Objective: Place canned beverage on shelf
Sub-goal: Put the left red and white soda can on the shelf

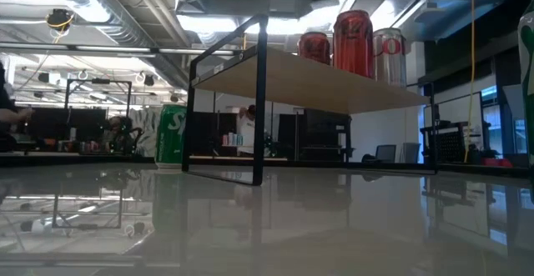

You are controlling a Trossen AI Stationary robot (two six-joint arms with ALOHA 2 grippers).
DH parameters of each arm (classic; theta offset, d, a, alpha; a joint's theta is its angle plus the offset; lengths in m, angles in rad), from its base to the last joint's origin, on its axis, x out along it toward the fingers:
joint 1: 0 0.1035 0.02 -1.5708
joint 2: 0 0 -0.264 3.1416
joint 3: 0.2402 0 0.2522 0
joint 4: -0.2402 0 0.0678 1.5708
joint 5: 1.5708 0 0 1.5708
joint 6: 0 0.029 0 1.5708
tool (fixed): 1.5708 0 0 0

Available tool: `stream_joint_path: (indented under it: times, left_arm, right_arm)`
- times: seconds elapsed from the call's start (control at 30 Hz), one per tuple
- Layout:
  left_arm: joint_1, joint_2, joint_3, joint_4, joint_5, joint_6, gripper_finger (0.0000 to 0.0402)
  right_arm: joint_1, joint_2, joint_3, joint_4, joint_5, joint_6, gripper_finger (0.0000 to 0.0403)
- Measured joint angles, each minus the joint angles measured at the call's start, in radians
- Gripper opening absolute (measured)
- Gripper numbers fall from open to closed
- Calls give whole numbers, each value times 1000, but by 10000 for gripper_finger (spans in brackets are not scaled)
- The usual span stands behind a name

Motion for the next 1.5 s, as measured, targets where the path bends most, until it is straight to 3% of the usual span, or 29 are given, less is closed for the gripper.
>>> stream_joint_path:
  times: [0.47, 0.77, 1.07, 1.23, 1.5]
  left_arm:
    - [-58, -17, 0, -45, -10, 6, 373]
    - [-15, -17, -1, -60, -241, -132, 373]
    - [3, -75, -1, -157, -251, -233, 373]
    - [-78, -176, -1, -356, -230, -396, 373]
    - [-262, -265, 0, -622, -67, -878, 373]
  right_arm:
    - [0, 0, 0, -2, 0, 0, 379]
    - [0, 0, 0, -2, 0, 0, 379]
    - [0, 0, 0, -7, 0, 0, 379]
    - [0, 0, 0, -8, 0, 0, 379]
    - [0, 0, 0, -7, 0, 0, 379]
